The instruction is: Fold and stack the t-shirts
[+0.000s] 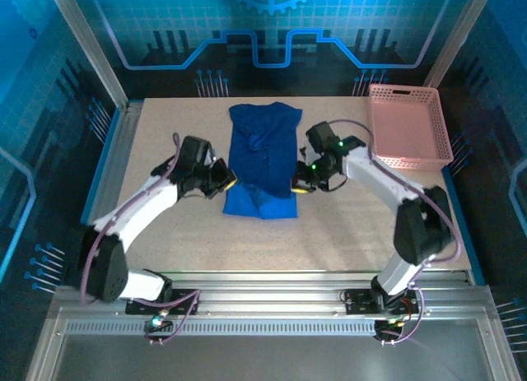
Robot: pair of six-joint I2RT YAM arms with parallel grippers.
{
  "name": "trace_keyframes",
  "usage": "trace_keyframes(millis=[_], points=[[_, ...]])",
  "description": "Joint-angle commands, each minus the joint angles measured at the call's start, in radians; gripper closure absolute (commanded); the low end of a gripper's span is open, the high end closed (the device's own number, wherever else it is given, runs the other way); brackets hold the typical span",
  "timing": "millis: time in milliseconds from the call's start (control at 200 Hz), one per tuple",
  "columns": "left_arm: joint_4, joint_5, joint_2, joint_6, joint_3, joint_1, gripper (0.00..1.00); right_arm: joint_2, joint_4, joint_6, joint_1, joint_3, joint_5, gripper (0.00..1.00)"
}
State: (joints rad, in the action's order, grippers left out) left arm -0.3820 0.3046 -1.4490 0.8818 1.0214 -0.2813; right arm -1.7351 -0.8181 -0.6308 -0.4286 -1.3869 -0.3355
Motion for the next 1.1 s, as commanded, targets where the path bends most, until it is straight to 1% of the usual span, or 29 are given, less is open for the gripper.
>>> trace_keyframes(millis=[0, 175, 235, 310, 355, 370, 395, 415, 480, 495, 530, 550, 555, 565, 580, 590, 605, 715, 785, 825, 865, 930, 1000, 1045, 1095], points=[[0.005, 0.079, -0.158, -0.126, 0.147, 0.061, 1.0, -0.181, -0.067, 0.091, 0.068, -0.141, -0.07, 1.0], [-0.015, 0.111, -0.448, -0.191, 0.396, 0.122, 1.0, -0.487, -0.156, 0.124, 0.145, -0.46, -0.072, 0.99], [-0.03, 0.12, -0.541, -0.205, 0.477, 0.135, 1.0, -0.567, -0.18, 0.126, 0.165, -0.56, -0.079, 0.93], [-0.044, 0.129, -0.642, -0.211, 0.568, 0.144, 1.0, -0.647, -0.179, 0.099, 0.19, -0.643, -0.077, 0.89], [-0.063, 0.128, -0.681, -0.21, 0.619, 0.15, 1.0, -0.666, -0.157, 0.077, 0.207, -0.667, -0.082, 0.79], [-0.067, 0.127, -0.69, -0.21, 0.628, 0.151, 0.99, -0.669, -0.148, 0.067, 0.215, -0.674, -0.085, 0.74], [-0.066, 0.129, -0.699, -0.207, 0.647, 0.154, 0.93, -0.667, -0.137, 0.052, 0.224, -0.679, -0.085, 0.63], [-0.067, 0.131, -0.702, -0.205, 0.662, 0.154, 0.86, -0.661, -0.124, 0.042, 0.233, -0.678, -0.083, 0.57], [-0.06, 0.146, -0.687, -0.199, 0.685, 0.159, 0.51, -0.605, -0.068, 0.026, 0.252, -0.643, -0.084, 0.53], [-0.056, 0.15, -0.679, -0.199, 0.686, 0.159, 0.45, -0.598, -0.057, 0.025, 0.256, -0.631, -0.08, 0.51], [-0.058, 0.142, -0.65, -0.204, 0.684, 0.16, 0.35, -0.538, -0.042, 0.028, 0.258, -0.605, -0.068, 0.44], [-0.061, 0.135, -0.628, -0.209, 0.677, 0.161, 0.3, -0.517, -0.04, 0.033, 0.259, -0.593, -0.062, 0.42], [-0.062, 0.133, -0.623, -0.21, 0.675, 0.161, 0.24, -0.51, -0.039, 0.035, 0.259, -0.589, -0.06, 0.41], [-0.065, 0.13, -0.611, -0.214, 0.673, 0.162, 0.17, -0.488, -0.037, 0.042, 0.257, -0.575, -0.057, 0.4], [-0.068, 0.124, -0.593, -0.218, 0.664, 0.163, 0.11, -0.468, -0.035, 0.049, 0.257, -0.561, -0.055, 0.4], [-0.071, 0.118, -0.579, -0.22, 0.656, 0.164, 0.04, -0.452, -0.034, 0.053, 0.255, -0.549, -0.053, 0.4], [-0.075, 0.112, -0.558, -0.224, 0.643, 0.166, 0.01, -0.43, -0.033, 0.058, 0.253, -0.531, -0.053, 0.4], [-0.116, 0.092, -0.399, -0.237, 0.503, 0.181, 0.01, -0.246, -0.011, 0.074, 0.211, -0.316, -0.057, 0.39], [-0.101, 0.133, -0.309, -0.244, 0.368, 0.18, 0.01, -0.139, 0.032, 0.045, 0.159, -0.146, -0.066, 0.38], [-0.086, 0.165, -0.267, -0.242, 0.285, 0.18, 0.02, -0.089, 0.091, 0.016, 0.122, -0.051, -0.077, 0.38], [-0.069, 0.201, -0.241, -0.244, 0.208, 0.18, 0.06, -0.055, 0.14, -0.015, 0.089, 0.031, -0.083, 0.38], [-0.03, 0.231, -0.213, -0.233, 0.09, 0.18, 0.12, -0.033, 0.207, -0.059, 0.038, 0.121, -0.08, 0.37], [0.063, 0.26, -0.202, -0.193, -0.018, 0.18, 0.16, -0.047, 0.281, -0.108, 0.003, 0.182, -0.085, 0.38], [0.129, 0.279, -0.213, -0.161, -0.066, 0.18, 0.16, -0.07, 0.326, -0.129, -0.012, 0.197, -0.104, 0.38], [0.189, 0.282, -0.238, -0.139, -0.094, 0.18, 0.18, -0.105, 0.315, -0.125, -0.026, 0.177, -0.079, 0.38]])
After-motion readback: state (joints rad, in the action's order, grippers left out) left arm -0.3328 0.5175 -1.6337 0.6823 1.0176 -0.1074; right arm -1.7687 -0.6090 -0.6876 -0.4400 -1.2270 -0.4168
